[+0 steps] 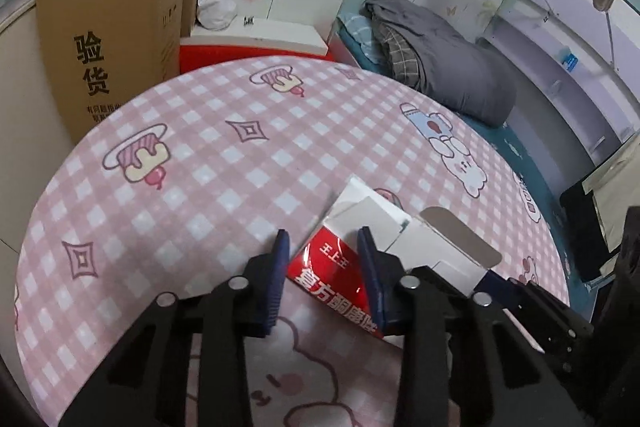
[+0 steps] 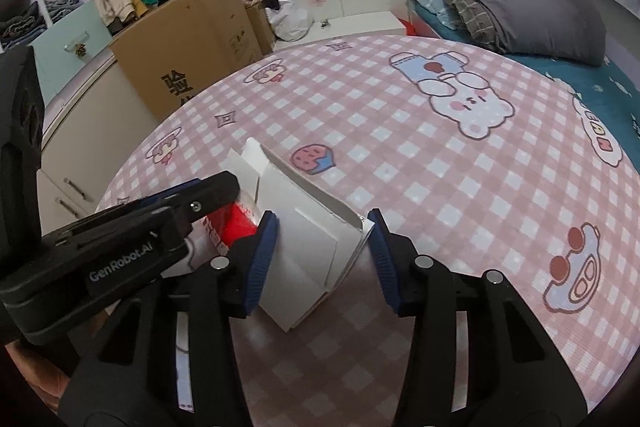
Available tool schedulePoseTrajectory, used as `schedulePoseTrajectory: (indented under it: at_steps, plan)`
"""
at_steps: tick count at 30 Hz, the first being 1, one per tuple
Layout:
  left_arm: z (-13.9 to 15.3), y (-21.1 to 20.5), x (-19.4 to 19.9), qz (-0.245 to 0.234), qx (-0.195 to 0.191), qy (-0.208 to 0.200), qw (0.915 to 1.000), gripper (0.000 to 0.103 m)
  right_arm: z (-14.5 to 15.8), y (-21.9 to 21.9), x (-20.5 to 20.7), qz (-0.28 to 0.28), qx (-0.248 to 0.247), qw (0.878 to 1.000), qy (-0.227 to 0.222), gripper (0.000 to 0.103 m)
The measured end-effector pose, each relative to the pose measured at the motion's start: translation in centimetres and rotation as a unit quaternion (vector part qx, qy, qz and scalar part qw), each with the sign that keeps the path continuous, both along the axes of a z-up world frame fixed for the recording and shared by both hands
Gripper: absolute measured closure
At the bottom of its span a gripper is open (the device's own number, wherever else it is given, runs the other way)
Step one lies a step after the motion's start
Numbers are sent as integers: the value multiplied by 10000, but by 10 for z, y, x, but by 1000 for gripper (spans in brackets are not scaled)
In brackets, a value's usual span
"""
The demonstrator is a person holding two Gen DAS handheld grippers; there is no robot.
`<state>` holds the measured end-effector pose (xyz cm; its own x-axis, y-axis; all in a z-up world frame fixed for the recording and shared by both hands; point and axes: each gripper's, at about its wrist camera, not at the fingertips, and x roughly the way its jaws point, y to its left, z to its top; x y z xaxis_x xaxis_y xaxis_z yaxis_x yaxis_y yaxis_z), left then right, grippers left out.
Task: Collect trash
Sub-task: 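Grasp the red-and-white paper box with both grippers from the table, then carry the paper box to the wastebasket and open both grippers over it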
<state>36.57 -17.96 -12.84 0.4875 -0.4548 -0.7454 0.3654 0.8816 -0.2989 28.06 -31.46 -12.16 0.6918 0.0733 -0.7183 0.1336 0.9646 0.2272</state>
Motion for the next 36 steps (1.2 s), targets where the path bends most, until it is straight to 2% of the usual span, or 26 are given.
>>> schedulePoseTrajectory:
  at_steps: [2,9,18,25,28,31,33,34,36]
  plan:
    - [3,5,-4,24,-60,-3,10000,80,2,5,-2,50,43,10000,-48,56]
    - [20,47,-23,276,-322,-182,9989,80,20,47,-7,390,73,9990,-204,56]
    - [42,135,-49,873,-538,-396,9939,80,41,134,-13,1022,-62,9940,-375,56]
    - [51,217,-68,1437,-643,-531,9861,80,52,215,-16,1582,-149,9859,-526,56]
    - [53,253,-77,1670,-643,-593,9821,80,52,253,-14,1964,-93,9791,-519,58]
    - [50,287,-83,1757,-870,-508,9793,80,47,295,-14,2210,-322,9729,-603,58]
    - [48,301,-85,2022,-568,-673,9754,81,39,317,-6,2351,-300,9703,-493,65]
    - [46,306,-84,2028,-533,-650,9756,85,34,330,-1,2420,-289,9687,-474,66]
    - [36,326,-78,2275,-521,-483,9712,86,22,350,9,2557,-249,9658,-355,66]
